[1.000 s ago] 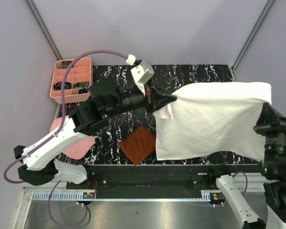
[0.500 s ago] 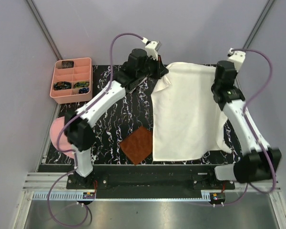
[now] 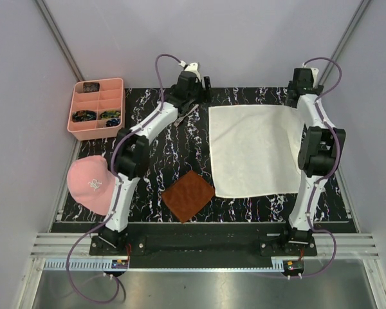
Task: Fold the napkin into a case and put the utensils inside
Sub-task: Flatten out the crumpled napkin at the corner of the board.
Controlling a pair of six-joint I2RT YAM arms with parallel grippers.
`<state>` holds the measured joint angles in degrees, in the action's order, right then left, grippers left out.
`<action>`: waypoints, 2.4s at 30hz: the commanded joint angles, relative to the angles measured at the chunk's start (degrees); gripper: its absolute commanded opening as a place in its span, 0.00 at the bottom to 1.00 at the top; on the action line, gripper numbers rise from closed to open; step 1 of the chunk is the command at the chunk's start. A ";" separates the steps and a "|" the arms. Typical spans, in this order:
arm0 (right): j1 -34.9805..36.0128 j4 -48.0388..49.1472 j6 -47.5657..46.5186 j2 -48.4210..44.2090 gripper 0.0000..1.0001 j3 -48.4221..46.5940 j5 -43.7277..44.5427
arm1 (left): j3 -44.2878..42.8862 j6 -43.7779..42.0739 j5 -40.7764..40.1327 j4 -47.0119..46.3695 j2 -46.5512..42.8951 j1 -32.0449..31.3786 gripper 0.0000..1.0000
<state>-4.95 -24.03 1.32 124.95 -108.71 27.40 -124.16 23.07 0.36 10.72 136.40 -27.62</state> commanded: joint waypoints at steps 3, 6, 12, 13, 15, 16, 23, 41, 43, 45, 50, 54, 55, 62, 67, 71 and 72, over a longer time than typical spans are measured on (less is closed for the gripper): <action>0.73 -17.00 8.67 -13.48 0.93 3.57 -4.70 | 21.91 8.65 4.69 -8.77 -24.14 -4.81 0.69; 0.64 -17.54 11.85 -18.23 0.94 12.34 -8.22 | 33.51 11.72 9.81 -10.02 -28.99 -8.85 0.58; -2.60 -14.21 13.79 -20.89 0.90 14.76 -12.62 | 38.72 13.49 12.65 -7.65 -30.76 -17.64 0.48; -3.48 -13.33 14.23 -19.93 0.89 14.14 -14.20 | 39.16 13.14 12.82 -7.47 -30.23 -18.26 0.45; -5.76 -11.83 15.28 -18.25 0.81 10.91 -16.93 | 40.13 12.97 12.04 -7.38 -29.70 -19.67 0.42; -6.47 -11.48 15.55 -16.51 0.77 9.93 -17.37 | 40.40 12.88 11.68 -6.68 -28.74 -19.84 0.36; -11.04 -6.73 16.69 -6.57 0.46 1.93 -20.98 | 38.20 9.45 13.36 1.76 -25.13 -20.54 0.17; -11.40 -7.08 20.74 10.23 0.19 -8.19 -30.04 | 42.06 7.96 15.55 7.20 -32.32 -18.80 0.19; -11.40 -7.17 20.74 11.02 0.20 -7.75 -29.95 | 43.12 7.34 15.20 8.88 -36.63 -17.39 0.20; -11.40 -7.69 20.21 12.77 0.20 -8.53 -29.51 | 46.19 6.82 15.20 9.32 -42.05 -16.16 0.22; -11.57 -13.74 16.97 20.58 0.20 -19.38 -24.50 | 49.01 4.27 13.44 13.88 -51.83 -11.85 0.27; -12.63 -26.56 19.33 36.54 0.21 -42.93 -27.13 | 47.17 3.65 13.35 17.05 -53.69 -10.00 0.28; -12.98 -31.20 20.55 39.12 0.21 -48.47 -27.13 | 46.04 3.74 13.61 17.23 -53.52 -9.91 0.29; -13.07 -11.59 22.23 33.89 0.20 -44.40 -30.38 | 40.58 6.29 14.32 15.65 -44.14 -12.63 0.29; -10.79 -8.92 18.81 33.79 0.20 -55.20 -28.63 | 33.22 6.72 14.49 14.68 -32.28 -16.15 0.28; -9.73 -11.91 19.07 19.60 0.41 -43.03 -24.85 | 29.33 7.25 13.88 14.33 -26.28 -17.47 0.28; -9.64 -13.74 19.24 16.94 0.48 -40.12 -25.63 | 29.15 7.34 12.57 14.15 -25.58 -17.56 0.29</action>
<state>-16.29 -36.32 21.50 157.84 -155.41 -0.45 -91.07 29.63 14.37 26.85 108.36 -44.69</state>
